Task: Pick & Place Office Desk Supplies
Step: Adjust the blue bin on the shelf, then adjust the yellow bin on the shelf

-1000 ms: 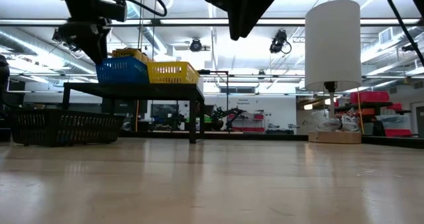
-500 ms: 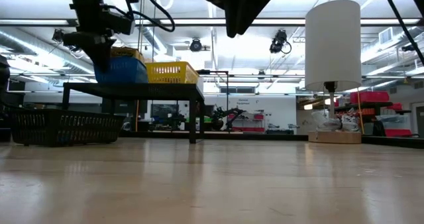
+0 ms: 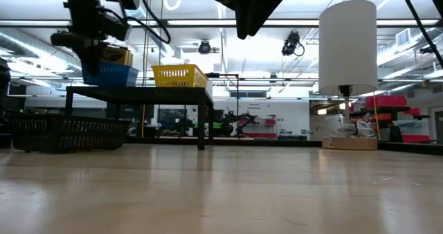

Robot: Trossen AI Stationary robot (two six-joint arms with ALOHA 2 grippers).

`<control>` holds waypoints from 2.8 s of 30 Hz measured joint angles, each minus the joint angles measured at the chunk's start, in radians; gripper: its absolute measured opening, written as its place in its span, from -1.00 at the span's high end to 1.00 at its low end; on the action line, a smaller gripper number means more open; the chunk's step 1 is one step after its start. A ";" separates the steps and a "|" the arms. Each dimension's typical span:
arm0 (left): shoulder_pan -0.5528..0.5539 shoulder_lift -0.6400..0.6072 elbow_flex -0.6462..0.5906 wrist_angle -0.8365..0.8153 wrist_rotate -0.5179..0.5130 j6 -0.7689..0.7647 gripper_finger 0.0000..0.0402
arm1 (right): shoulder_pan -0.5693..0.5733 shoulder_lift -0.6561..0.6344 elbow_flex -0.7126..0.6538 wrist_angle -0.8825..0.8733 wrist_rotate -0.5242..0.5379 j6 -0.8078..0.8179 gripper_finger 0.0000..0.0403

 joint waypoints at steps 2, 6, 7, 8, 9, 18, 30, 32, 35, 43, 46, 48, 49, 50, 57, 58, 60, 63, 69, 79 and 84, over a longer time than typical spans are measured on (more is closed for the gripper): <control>0.008 -0.001 0.000 -0.021 0.003 0.000 0.97 | 0.000 0.000 0.000 0.000 0.000 0.000 0.51; 0.028 -0.023 0.001 -0.067 0.028 0.038 0.97 | 0.000 0.000 0.000 0.000 0.000 0.000 0.51; 0.033 -0.028 0.001 -0.064 0.038 0.049 0.97 | 0.000 0.000 0.000 0.000 -0.001 0.000 0.51; 0.039 -0.034 0.001 -0.060 0.047 0.063 0.97 | 0.000 0.000 0.000 0.000 -0.005 0.000 0.51; 0.044 -0.041 0.001 -0.061 0.054 0.076 0.97 | 0.000 0.000 0.000 0.000 -0.012 0.000 0.51; 0.080 -0.071 0.000 -0.051 0.105 0.169 0.94 | 0.000 0.000 0.000 0.000 -0.023 0.000 0.51; 0.079 -0.070 -0.001 -0.030 0.108 0.229 0.85 | 0.000 0.000 0.000 0.000 -0.025 0.000 0.51; 0.079 -0.070 -0.001 -0.030 0.107 0.223 0.81 | 0.000 0.000 0.000 0.000 -0.026 0.000 0.51; 0.079 -0.070 -0.001 -0.030 0.095 0.212 0.74 | 0.000 0.000 0.000 0.000 -0.026 0.000 0.51; 0.078 -0.070 -0.001 -0.046 0.029 0.188 0.50 | 0.000 0.000 0.000 0.008 -0.025 0.000 0.51; 0.078 -0.070 -0.001 -0.046 0.013 0.178 0.42 | 0.000 0.000 0.000 0.009 -0.025 0.000 0.51; 0.079 -0.070 -0.001 -0.046 0.009 0.172 0.37 | 0.000 0.000 0.000 0.009 -0.025 0.000 0.51; 0.079 -0.070 -0.001 -0.045 0.008 0.169 0.33 | 0.000 0.000 0.000 0.009 -0.025 0.000 0.51; 0.079 -0.070 -0.001 -0.045 0.006 0.166 0.30 | 0.000 0.000 0.000 0.009 -0.025 0.000 0.51; 0.078 -0.070 -0.001 -0.045 0.010 0.144 0.01 | 0.000 0.000 0.000 0.010 -0.024 0.000 0.51; 0.078 -0.070 -0.001 -0.045 0.016 0.143 -0.04 | 0.000 0.000 0.000 0.010 -0.024 0.000 0.51; 0.078 -0.070 -0.001 -0.046 0.025 0.137 -0.11 | 0.000 0.000 0.000 0.012 -0.024 0.000 0.51; 0.077 -0.070 -0.001 -0.046 0.043 0.133 -0.20 | 0.000 0.000 0.000 0.018 -0.024 -0.001 0.51; 0.076 -0.083 -0.001 -0.071 0.066 0.112 -0.28 | 0.000 0.000 0.000 0.048 -0.024 -0.021 0.51; 0.068 -0.186 0.000 -0.080 0.079 0.039 -0.28 | -0.051 0.006 0.000 0.265 -0.019 -0.054 0.51; -0.004 -0.339 0.000 0.125 0.160 0.055 -0.28 | -0.142 0.032 -0.002 0.423 0.010 -0.073 0.51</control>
